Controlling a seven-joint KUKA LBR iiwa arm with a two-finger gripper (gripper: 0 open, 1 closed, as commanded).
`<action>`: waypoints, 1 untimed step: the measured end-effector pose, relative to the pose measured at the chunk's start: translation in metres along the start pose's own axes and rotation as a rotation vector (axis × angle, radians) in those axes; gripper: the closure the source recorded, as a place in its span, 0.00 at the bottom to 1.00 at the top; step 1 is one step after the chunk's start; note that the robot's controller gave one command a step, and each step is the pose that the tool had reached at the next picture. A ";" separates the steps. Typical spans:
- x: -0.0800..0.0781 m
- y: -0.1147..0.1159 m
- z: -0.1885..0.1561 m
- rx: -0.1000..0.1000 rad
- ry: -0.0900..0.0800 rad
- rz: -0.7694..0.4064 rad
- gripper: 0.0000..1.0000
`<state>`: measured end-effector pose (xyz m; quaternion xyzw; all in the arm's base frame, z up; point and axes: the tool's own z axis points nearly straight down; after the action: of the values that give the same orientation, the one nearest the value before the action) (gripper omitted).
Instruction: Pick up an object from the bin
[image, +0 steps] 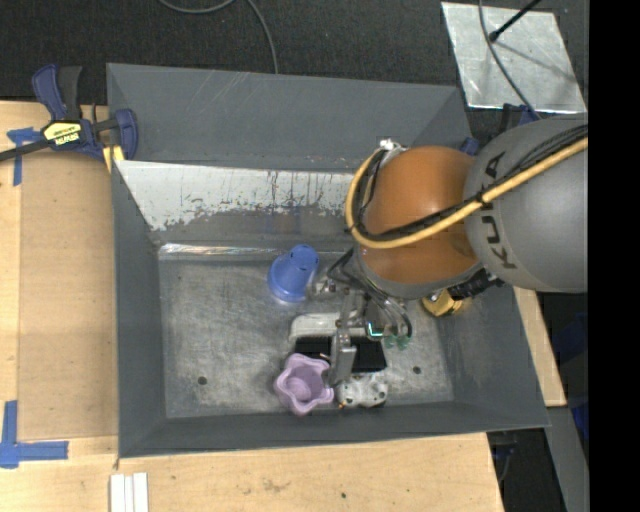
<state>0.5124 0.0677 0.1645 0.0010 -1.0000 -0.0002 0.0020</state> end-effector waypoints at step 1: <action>-0.002 0.000 -0.003 0.000 -0.006 0.002 0.00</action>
Offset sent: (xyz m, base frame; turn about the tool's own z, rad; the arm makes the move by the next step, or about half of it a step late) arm 0.0055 -0.0050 -0.0945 -0.2464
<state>0.5141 0.0675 0.1673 0.0002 -1.0000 -0.0004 -0.0012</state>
